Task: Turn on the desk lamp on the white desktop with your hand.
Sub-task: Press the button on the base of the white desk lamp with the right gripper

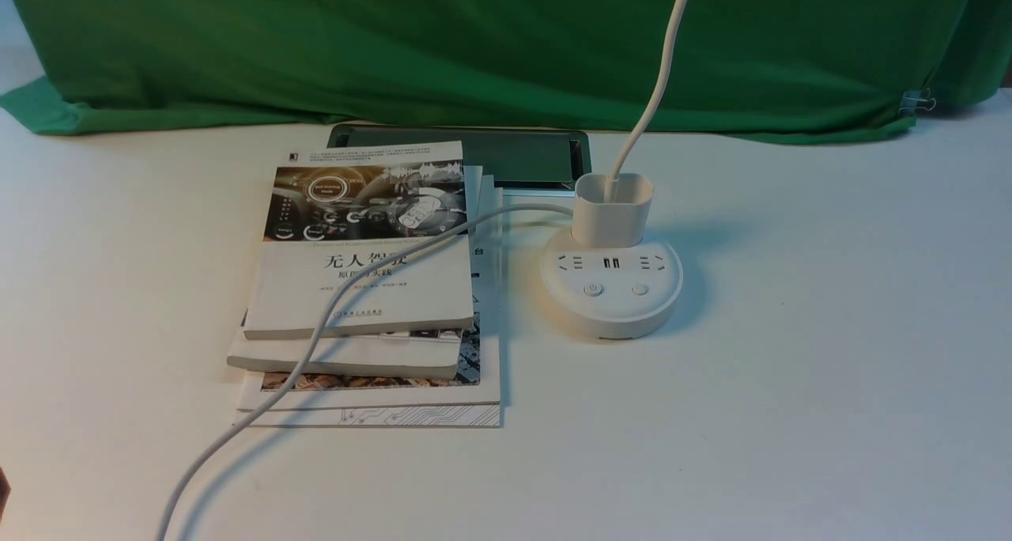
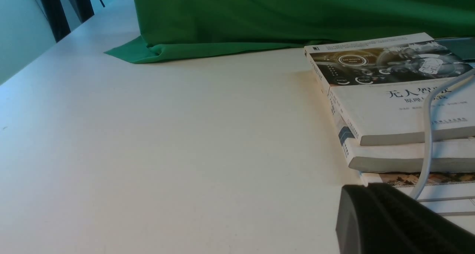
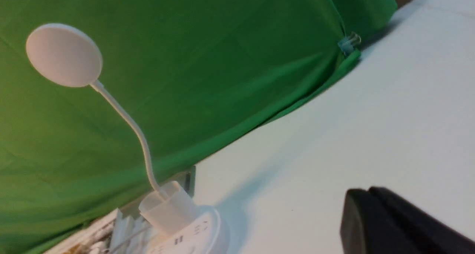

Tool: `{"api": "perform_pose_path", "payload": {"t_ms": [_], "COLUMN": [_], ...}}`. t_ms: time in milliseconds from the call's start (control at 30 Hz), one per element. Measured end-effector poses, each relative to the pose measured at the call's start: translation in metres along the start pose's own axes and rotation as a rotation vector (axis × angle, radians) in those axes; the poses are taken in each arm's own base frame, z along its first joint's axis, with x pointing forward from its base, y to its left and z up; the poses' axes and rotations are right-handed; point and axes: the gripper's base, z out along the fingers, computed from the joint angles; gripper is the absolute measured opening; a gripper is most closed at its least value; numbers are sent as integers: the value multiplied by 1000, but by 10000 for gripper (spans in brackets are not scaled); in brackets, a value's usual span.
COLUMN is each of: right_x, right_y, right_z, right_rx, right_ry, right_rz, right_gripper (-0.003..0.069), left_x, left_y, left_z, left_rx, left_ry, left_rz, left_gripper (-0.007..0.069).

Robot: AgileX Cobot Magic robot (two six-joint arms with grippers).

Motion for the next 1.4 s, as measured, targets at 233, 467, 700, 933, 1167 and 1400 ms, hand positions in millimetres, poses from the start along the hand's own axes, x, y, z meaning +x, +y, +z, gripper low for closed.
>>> {"api": "perform_pose_path", "payload": {"t_ms": [233,467,700,933,1167,1400], "right_x": [-40,-72,-87,-76,-38,13], "right_y": [26,47,61,104,151,177], "right_z": [24,66,105,146,199,232], "right_rx": [53,70,39,-156,-294,-373], "right_ry": [171,453,678,875,1048,1154], "right_rz": [-265,-545,-649,-778,-894,-973], "right_gripper": [31,31,31,31,31,31], "left_x": [0,0,0,0,0,0], "left_y": [0,0,0,0,0,0], "left_z": [0,0,0,0,0,0], "left_rx": [0,0,0,0,0,0], "left_ry": [0,0,0,0,0,0], "left_rz": [0,0,0,0,0,0], "left_gripper": [21,21,21,21,21,21]}}
